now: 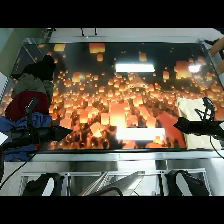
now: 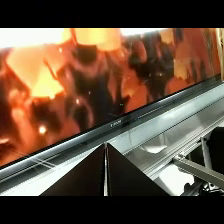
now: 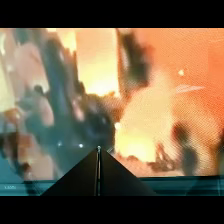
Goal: Fold the shirts.
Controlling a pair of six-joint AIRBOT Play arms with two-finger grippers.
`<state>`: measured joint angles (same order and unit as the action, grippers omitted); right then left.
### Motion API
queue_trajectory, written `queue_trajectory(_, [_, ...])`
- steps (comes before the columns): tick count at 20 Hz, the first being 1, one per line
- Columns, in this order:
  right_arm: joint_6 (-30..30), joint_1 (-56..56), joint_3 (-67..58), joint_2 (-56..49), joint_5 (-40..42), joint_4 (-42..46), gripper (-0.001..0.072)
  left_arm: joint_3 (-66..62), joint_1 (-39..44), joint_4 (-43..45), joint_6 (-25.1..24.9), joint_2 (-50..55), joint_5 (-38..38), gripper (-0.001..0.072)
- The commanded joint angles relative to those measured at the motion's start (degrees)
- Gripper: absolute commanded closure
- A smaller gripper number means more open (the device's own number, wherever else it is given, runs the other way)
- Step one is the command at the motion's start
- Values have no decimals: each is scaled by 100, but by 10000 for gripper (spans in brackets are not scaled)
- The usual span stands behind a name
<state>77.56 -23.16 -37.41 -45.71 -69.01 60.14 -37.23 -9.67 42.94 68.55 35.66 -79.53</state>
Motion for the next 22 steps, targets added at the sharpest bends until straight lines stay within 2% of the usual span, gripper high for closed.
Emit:
queue_trajectory(1, [4,4,4,4,-2,2,688,2,-2,2,2,-4,0,691])
queue_trajectory(7, [4,4,4,4,-2,2,688,-140,-9,155,2,28,39,691])
queue_trajectory(10, [4,4,4,4,-2,2,688,-1093,-402,708,7,531,26,689])
queue_trajectory(11, [4,4,4,4,-2,2,688,-1478,-645,776,4,787,28,613])
queue_trajectory(12, [4,4,4,4,-2,0,688,-1906,-942,868,7,1123,92,172])
queue_trajectory(13, [4,4,4,2,-2,2,688,-2269,-1231,861,9,1471,197,3])
queue_trajectory(15, [4,4,4,4,0,2,688,-2973,-1801,859,-31,2251,608,1])
queue_trajectory(18, [4,4,4,4,0,2,688,-4083,-2326,861,-542,3565,1353,0])
queue_trajectory(22, [4,4,4,4,0,0,688,-6070,-2175,859,-621,5810,2063,1])
